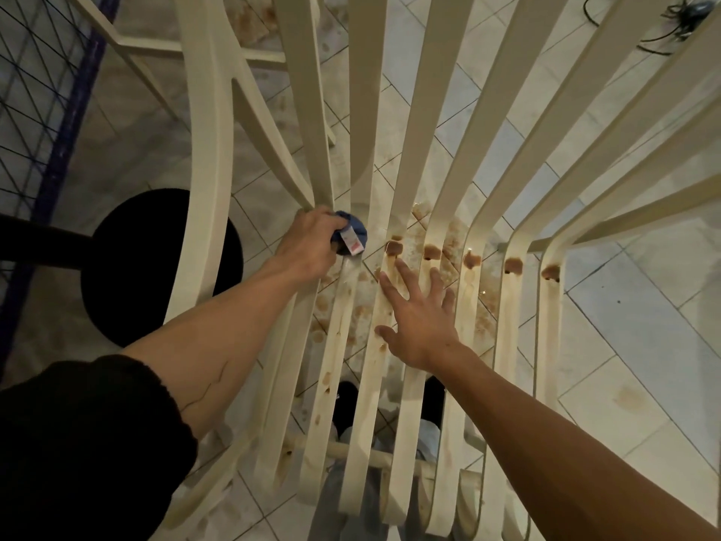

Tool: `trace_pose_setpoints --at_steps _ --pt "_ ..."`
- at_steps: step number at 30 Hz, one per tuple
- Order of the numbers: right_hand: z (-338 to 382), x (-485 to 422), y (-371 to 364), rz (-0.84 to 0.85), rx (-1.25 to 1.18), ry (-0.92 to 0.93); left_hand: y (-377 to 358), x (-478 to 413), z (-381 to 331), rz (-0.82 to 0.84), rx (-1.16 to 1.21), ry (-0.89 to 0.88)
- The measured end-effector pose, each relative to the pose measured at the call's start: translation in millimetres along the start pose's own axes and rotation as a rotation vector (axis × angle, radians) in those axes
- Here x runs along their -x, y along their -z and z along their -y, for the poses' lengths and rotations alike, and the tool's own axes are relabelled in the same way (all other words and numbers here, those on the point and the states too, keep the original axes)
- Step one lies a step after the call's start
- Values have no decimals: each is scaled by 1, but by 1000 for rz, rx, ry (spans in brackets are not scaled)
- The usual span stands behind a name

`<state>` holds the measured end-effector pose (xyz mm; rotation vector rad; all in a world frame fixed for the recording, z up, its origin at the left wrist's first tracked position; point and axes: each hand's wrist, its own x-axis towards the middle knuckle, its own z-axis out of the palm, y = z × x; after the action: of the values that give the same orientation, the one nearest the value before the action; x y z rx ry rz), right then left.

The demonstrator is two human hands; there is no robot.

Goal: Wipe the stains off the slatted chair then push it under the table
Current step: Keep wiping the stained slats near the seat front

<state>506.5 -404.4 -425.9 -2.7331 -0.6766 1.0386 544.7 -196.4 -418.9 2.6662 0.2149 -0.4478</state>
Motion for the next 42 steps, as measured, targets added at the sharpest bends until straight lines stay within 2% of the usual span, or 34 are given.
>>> trace_pose_setpoints --at_steps 3,6,9,15,17,20,23,31,42 --pt "-1 0 0 2 1 -1 -5 -2 -4 -110 125 32" --pt "0 0 1 10 5 2 -14 8 -1 -133 35 -11" --pt "0 0 2 14 0 1 -12 14 -2 -18 2 35" --pt "-1 0 0 3 11 4 18 8 -14 331 -85 98" --pt "-1 0 0 8 10 8 26 1 -17 259 -13 113" --pt "-2 -1 0 5 18 12 23 -11 -17 -28 80 77" --pt "-3 -1 0 4 19 13 11 -12 -15 -84 71 46" --pt "-2 1 2 22 24 5 -6 11 -4 129 -24 60" --pt "-2 1 0 8 2 4 15 26 -14 385 -61 74"
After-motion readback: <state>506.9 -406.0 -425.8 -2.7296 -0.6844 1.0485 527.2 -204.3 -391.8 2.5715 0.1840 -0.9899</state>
